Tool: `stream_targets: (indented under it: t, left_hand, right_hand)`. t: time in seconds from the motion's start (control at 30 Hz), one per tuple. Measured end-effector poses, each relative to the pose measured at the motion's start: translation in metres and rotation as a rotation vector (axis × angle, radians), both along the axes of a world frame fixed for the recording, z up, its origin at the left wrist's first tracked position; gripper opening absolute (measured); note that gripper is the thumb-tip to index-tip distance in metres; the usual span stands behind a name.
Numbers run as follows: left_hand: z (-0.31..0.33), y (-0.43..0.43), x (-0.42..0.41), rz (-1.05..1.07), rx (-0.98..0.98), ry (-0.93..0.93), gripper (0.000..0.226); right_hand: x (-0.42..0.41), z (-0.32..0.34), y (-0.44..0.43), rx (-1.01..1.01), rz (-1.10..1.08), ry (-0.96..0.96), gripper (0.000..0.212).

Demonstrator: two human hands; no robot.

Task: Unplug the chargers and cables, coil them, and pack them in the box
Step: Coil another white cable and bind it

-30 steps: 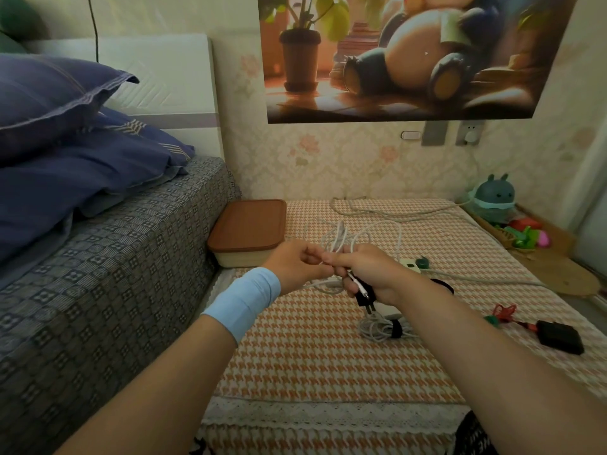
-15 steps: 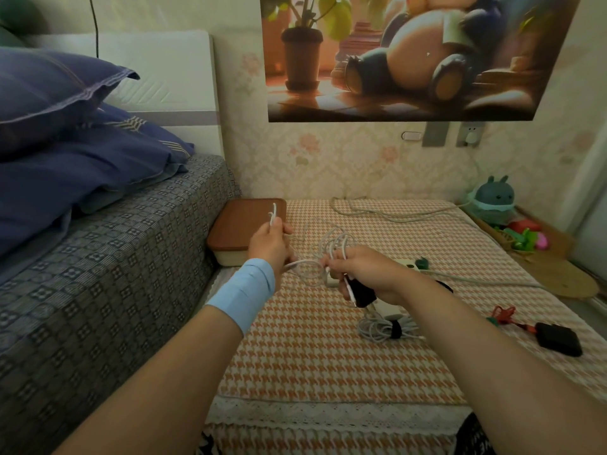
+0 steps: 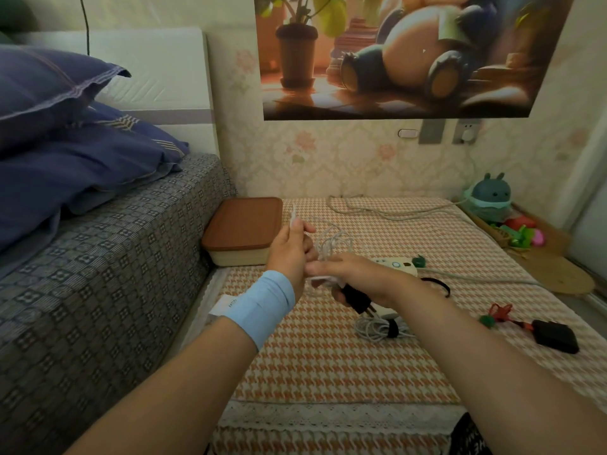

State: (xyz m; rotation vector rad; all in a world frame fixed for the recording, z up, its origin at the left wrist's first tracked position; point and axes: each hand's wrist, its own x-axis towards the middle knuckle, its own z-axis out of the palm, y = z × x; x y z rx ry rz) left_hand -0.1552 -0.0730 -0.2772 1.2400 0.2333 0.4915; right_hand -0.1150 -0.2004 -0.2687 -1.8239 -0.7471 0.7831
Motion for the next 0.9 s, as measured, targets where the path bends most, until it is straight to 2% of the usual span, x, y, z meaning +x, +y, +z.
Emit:
stream_targets:
  t: [0.03,0.07,0.17,0.27,0.37,0.5,0.57,0.6,0.7,0.73,0.77,0.83,0.87,0.9]
  left_hand:
    - [0.001,0.000,0.001,-0.021,-0.089,-0.015,0.034]
    - [0.001,0.001,0.003,-0.049,-0.169,-0.023,0.033]
    - [0.006,0.005,0.005,-0.157,-0.312,-0.033,0.031]
    - [0.011,0.009,0.001,-0.290,-0.253,0.020,0.033]
    - [0.014,0.014,-0.007,-0.436,-0.161,0.171,0.031]
    - [0.015,0.027,-0.011,-0.501,-0.031,0.261,0.024]
    - [0.017,0.033,-0.013,-0.427,0.188,0.337,0.023]
    - [0.019,0.036,-0.016,-0.353,0.386,0.415,0.026]
    - [0.031,0.046,-0.025,-0.093,1.177,0.715,0.055]
    - [0.034,0.048,-0.027,-0.012,1.308,0.717,0.061]
    - [0.036,0.047,-0.028,0.070,1.360,0.627,0.062]
    - [0.037,0.046,-0.029,0.187,1.403,0.248,0.048]
    - [0.036,0.043,-0.029,0.158,1.381,0.065,0.035]
    - [0.034,0.039,-0.029,0.063,1.317,-0.042,0.023]
  right_hand:
    - [0.001,-0.002,0.001,-0.034,0.023,-0.021,0.058]
    - [0.000,-0.002,0.000,-0.065,0.042,-0.044,0.057]
    - [0.006,0.002,-0.005,-0.088,0.085,-0.041,0.035]
    - [0.012,0.002,-0.007,-0.141,0.186,-0.042,0.032]
    - [0.013,-0.003,-0.007,-0.281,0.271,-0.078,0.032]
    - [0.012,-0.008,-0.010,-0.269,0.333,-0.121,0.018]
    - [0.017,-0.011,-0.013,-0.235,0.337,-0.075,0.014]
    - [0.019,-0.012,-0.014,-0.225,0.338,-0.048,0.014]
    - [0.022,-0.013,-0.016,-0.259,0.333,-0.027,0.019]
    - [0.023,-0.013,-0.015,-0.277,0.329,-0.025,0.020]
    - [0.022,-0.013,-0.014,-0.286,0.325,-0.019,0.020]
    - [0.020,-0.011,-0.013,-0.299,0.314,-0.031,0.023]
    - [0.019,-0.009,-0.013,-0.296,0.304,-0.049,0.024]
    - [0.018,-0.007,-0.013,-0.279,0.291,-0.062,0.025]
